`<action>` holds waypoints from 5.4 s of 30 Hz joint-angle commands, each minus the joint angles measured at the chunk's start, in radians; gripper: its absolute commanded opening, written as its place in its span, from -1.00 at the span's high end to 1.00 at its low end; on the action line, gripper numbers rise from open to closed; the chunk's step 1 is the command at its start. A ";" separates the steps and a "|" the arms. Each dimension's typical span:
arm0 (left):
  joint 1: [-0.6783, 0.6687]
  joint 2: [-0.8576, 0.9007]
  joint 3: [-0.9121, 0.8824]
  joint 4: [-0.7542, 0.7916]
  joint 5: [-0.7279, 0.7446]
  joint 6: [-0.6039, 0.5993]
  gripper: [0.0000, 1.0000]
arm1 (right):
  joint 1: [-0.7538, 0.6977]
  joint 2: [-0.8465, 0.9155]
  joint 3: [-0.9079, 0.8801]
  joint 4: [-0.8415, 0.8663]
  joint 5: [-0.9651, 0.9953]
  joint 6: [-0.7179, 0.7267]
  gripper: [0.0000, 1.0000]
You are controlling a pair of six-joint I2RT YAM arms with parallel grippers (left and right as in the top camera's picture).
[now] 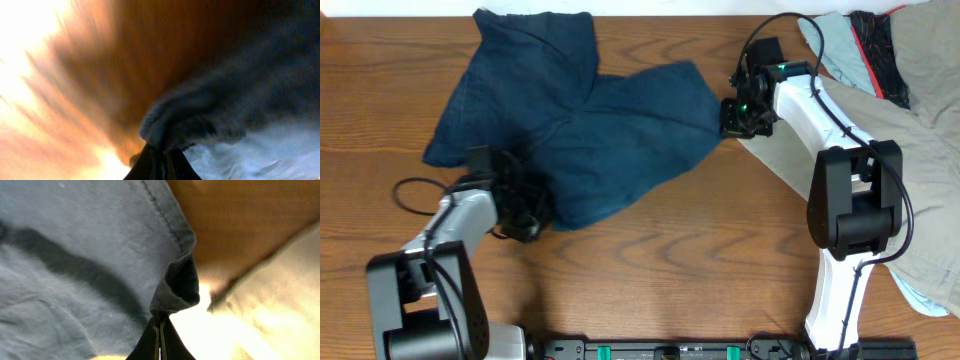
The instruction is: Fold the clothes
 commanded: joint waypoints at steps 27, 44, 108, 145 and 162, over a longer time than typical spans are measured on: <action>0.185 0.028 0.129 -0.335 -0.092 0.095 -0.72 | 0.192 -0.015 -0.003 0.014 -0.001 0.024 0.98; 0.033 0.025 0.144 -0.151 -0.130 0.149 0.88 | 0.124 -0.029 0.027 0.004 0.081 0.023 0.98; -0.256 -0.072 0.250 -0.573 -0.322 0.452 0.88 | -0.077 -0.315 -0.703 0.172 -0.089 0.235 0.00; -0.257 -0.109 0.250 -0.910 -0.193 0.528 0.88 | -0.255 -0.889 -0.441 -0.762 0.228 0.105 0.98; -0.256 -0.290 0.249 -0.728 -0.197 0.474 0.88 | -0.255 -1.009 -0.441 -0.345 0.142 0.046 0.24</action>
